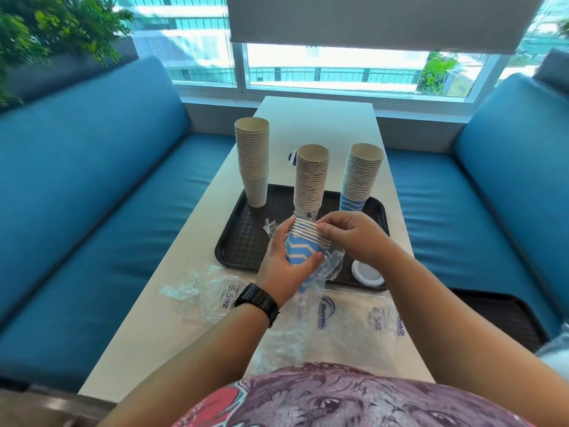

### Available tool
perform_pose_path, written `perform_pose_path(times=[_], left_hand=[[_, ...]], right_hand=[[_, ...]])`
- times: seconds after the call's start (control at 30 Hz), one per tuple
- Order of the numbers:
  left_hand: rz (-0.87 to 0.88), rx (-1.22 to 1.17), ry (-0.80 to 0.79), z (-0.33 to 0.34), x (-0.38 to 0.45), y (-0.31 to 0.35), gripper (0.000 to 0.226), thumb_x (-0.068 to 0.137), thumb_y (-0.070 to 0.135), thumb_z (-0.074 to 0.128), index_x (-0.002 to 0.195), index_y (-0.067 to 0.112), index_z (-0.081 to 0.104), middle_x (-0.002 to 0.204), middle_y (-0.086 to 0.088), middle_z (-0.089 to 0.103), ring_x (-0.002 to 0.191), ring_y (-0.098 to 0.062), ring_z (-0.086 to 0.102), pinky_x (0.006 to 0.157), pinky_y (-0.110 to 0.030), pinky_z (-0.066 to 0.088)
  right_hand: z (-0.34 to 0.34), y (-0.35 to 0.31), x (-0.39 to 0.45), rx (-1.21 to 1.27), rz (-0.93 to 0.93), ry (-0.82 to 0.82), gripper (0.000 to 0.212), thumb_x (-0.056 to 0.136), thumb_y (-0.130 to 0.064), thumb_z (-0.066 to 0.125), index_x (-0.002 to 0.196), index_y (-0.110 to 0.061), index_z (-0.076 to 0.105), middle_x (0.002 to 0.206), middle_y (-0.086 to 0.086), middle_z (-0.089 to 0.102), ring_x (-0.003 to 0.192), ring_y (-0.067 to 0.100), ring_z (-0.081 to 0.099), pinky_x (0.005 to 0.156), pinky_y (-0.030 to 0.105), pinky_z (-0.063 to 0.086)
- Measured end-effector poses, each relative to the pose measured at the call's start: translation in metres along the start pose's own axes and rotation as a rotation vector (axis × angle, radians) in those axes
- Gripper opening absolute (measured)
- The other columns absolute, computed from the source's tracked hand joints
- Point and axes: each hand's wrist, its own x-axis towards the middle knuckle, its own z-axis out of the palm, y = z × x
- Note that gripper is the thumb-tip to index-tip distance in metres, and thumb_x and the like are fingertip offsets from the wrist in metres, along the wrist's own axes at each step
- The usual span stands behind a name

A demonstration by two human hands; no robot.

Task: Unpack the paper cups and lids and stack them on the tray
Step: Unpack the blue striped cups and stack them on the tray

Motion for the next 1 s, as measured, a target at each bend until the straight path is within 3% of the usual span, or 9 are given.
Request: perform_pose_path(times=[0.23,0.4,0.53,0.6,0.67,0.87,1.0], left_hand=[[-0.008,0.023,0.013,0.0,0.002,-0.004,0.083,0.082,0.028,0.079,0.145,0.04,0.027,0.133,0.001,0.048,0.104,-0.006,0.061,0.078,-0.011,0.053],[0.004,0.02,0.022,-0.001,0.002,-0.006,0.081,0.082,0.026,0.079,0.144,0.039,0.028,0.132,0.0,0.049,0.103,-0.006,0.062,0.078,-0.013,0.054],[0.0,0.026,0.022,-0.001,0.002,-0.009,0.082,0.08,0.029,0.081,0.144,0.037,0.03,0.132,0.001,0.052,0.104,-0.006,0.064,0.087,-0.022,0.056],[-0.009,0.021,0.021,0.0,0.001,-0.011,0.078,0.081,0.028,0.08,0.141,0.038,0.03,0.128,0.004,0.055,0.098,0.0,0.065,0.082,-0.016,0.055],[-0.017,0.005,0.031,0.0,0.0,-0.012,0.075,0.082,0.026,0.079,0.138,0.038,0.03,0.122,0.006,0.058,0.093,0.005,0.066,0.077,-0.012,0.053],[-0.046,0.002,0.033,0.0,0.001,-0.016,0.075,0.082,0.028,0.079,0.14,0.029,0.033,0.12,0.004,0.059,0.09,0.001,0.068,0.079,-0.018,0.057],[-0.059,-0.022,0.028,0.0,0.004,-0.018,0.072,0.081,0.025,0.08,0.137,0.032,0.034,0.12,0.001,0.061,0.093,-0.002,0.068,0.08,-0.019,0.057]], right_hand=[[-0.004,-0.003,0.003,-0.042,0.005,-0.048,0.014,0.095,-0.024,0.059,0.09,-0.023,0.072,0.076,-0.008,0.068,0.067,0.001,0.059,0.066,0.018,0.049],[-0.004,-0.004,0.005,-0.074,-0.011,-0.038,0.016,0.097,-0.023,0.056,0.091,-0.018,0.07,0.07,-0.01,0.064,0.057,-0.005,0.055,0.056,0.009,0.044],[-0.007,0.0,0.012,-0.123,-0.035,0.081,0.016,0.097,-0.025,0.055,0.091,-0.018,0.069,0.072,-0.005,0.066,0.059,0.001,0.054,0.056,0.014,0.044],[-0.011,0.0,0.015,-0.142,-0.051,0.141,0.016,0.097,-0.023,0.055,0.09,-0.016,0.069,0.075,0.0,0.068,0.062,0.006,0.053,0.057,0.012,0.04],[-0.017,-0.001,0.018,-0.167,-0.059,0.174,0.015,0.097,-0.022,0.055,0.091,-0.018,0.068,0.077,-0.006,0.066,0.066,0.002,0.053,0.057,0.007,0.038],[-0.037,-0.005,0.035,-0.22,-0.084,0.255,0.012,0.096,-0.023,0.056,0.089,-0.025,0.066,0.081,-0.006,0.065,0.077,0.011,0.058,0.067,0.024,0.042],[-0.057,-0.014,0.05,-0.291,-0.123,0.305,0.012,0.096,-0.023,0.056,0.088,-0.025,0.065,0.079,-0.007,0.062,0.071,0.004,0.053,0.065,0.023,0.039]])
